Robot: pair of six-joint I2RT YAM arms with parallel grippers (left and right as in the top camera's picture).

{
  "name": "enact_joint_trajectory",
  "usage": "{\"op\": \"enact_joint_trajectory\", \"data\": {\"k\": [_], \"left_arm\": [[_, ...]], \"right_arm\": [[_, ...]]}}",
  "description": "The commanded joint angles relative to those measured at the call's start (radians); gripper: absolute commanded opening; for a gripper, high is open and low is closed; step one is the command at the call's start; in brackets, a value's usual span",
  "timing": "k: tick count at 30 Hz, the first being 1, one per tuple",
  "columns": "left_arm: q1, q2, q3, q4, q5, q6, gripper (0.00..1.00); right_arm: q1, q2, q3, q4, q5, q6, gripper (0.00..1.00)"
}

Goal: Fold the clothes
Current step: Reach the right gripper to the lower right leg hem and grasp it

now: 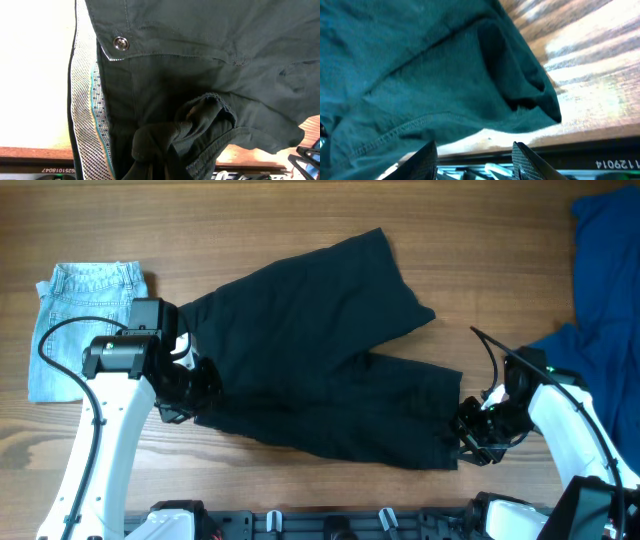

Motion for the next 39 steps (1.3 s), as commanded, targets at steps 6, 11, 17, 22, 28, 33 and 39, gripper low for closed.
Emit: {"op": "enact_joint_trajectory", "data": {"k": [6,11,17,22,28,33,39], "left_arm": [[0.006,0.004,-0.002,0.012,-0.009,0.006,0.04],[0.006,0.004,-0.002,0.014,-0.009,0.006,0.04],[0.006,0.004,-0.002,0.014,-0.009,0.006,0.04],[0.006,0.004,-0.002,0.014,-0.009,0.006,0.04],[0.006,0.004,-0.002,0.014,-0.009,0.006,0.04],[0.006,0.004,-0.002,0.014,-0.009,0.006,0.04],[0.006,0.004,-0.002,0.004,-0.009,0.006,0.04]], "right_arm": [[0.000,0.002,-0.062,0.035,0.021,0.016,0.48],[0.000,0.002,-0.108,0.086,0.017,0.052,0.48],[0.000,0.002,-0.149,0.152,0.023,0.119,0.47],[0.000,0.002,-0.190,0.209,0.026,0.123,0.47],[0.000,0.002,-0.272,0.322,0.029,0.198,0.47],[0.000,0.002,-0.280,0.368,0.020,0.198,0.12],[0.000,0.002,-0.269,0.393,0.020,0.188,0.04]]}}
